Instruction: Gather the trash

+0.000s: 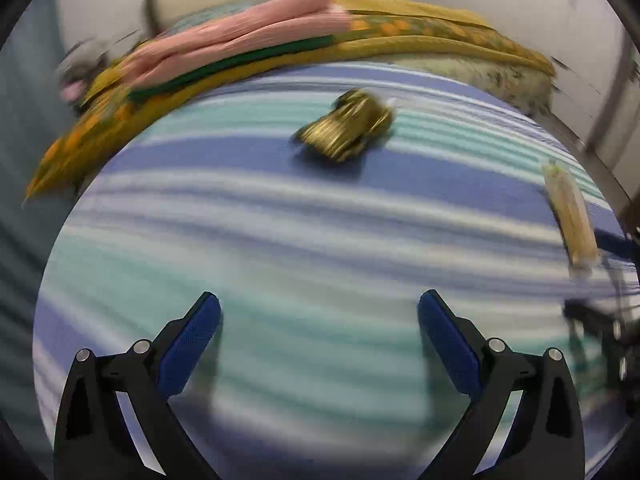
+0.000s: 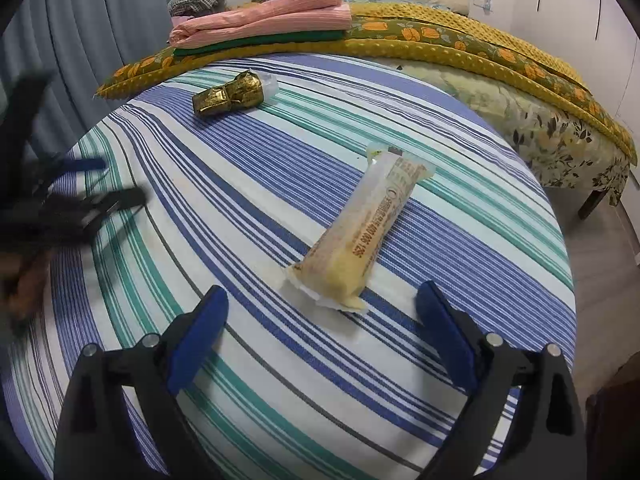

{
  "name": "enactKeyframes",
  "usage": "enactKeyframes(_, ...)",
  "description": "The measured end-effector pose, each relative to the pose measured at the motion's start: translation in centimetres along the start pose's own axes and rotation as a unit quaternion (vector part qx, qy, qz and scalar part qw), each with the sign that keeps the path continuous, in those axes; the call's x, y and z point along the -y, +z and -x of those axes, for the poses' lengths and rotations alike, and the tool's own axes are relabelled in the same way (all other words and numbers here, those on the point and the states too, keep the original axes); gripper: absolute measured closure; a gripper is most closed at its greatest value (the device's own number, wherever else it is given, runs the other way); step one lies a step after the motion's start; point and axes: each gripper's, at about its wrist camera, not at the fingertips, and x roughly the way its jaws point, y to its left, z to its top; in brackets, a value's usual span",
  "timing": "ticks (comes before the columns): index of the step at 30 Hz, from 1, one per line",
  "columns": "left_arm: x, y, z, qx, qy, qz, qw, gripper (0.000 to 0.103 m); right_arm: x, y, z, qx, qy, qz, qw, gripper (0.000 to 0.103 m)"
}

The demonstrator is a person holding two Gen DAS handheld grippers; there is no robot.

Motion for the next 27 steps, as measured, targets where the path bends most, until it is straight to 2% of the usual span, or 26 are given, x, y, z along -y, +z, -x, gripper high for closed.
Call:
enactKeyframes(3, -1.1, 3.4, -2.7, -0.007, -0.024, 0.021, 0.9995, 0.004, 0.0, 0.0, 0.0, 0.0, 0.0, 0.0, 1.0, 0.01)
enactKeyframes(4, -1.4, 4.2, -3.3, -0.004, -0.021, 0.024, 0.9995, 0.004, 0.0, 0.0, 0.0, 0.0, -0.001, 0.0, 1.0, 0.01)
enactKeyframes(9, -1.7, 8.5, -6.5, 0.007, -0.032, 0.004, 0.9994, 0.004, -0.1, 0.0, -0.1, 0.0, -0.001, 0.0, 1.0, 0.01)
enactKeyframes(12, -1.1, 9.6, -7.1, 0.008, -0.041, -0.011, 0.9991, 0.005, 0.0, -0.1, -0.1, 0.0, -0.001, -0.001, 1.0, 0.01)
enactKeyframes(14, -0.7, 9.7, -6.9, 0.016, -0.046, -0.016, 0.9987, 0.015, 0.1, 0.0, -0.1, 0.0, 0.0, -0.001, 1.0, 0.01)
enactKeyframes(15, -0.5, 9.6, -6.6, 0.023, -0.047, -0.018, 0.9985, 0.037, 0.0, 0.0, -0.1, 0.0, 0.0, -0.001, 1.0, 0.01)
enactKeyframes(16, -0.5, 9.4, -6.2, 0.03, -0.047, -0.016, 0.9983, 0.053, 0.0, 0.0, -0.1, 0.0, -0.001, -0.001, 1.0, 0.01)
enactKeyframes(17, -0.5, 9.2, -6.0, 0.032, -0.044, -0.011, 0.9985, 0.056, 0.0, 0.0, -0.1, 0.0, -0.001, -0.001, 1.0, 0.01)
enactKeyframes(21, -0.4, 6.9, -4.2, 0.029, -0.028, 0.023, 0.9989, 0.059, 0.0, 0.0, -0.1, 0.0, 0.0, -0.001, 1.0, 0.01)
enactKeyframes(24, -0.1, 2.8, -1.2, 0.021, -0.01, 0.056, 0.9982, 0.059, 0.0, 0.0, -0.1, 0.0, -0.001, -0.001, 1.0, 0.01)
enactKeyframes(27, 1.2, -1.6, 1.9, 0.018, 0.01, 0.062, 0.9978, 0.058, 0.0, 0.0, -0.1, 0.0, -0.001, -0.001, 1.0, 0.01)
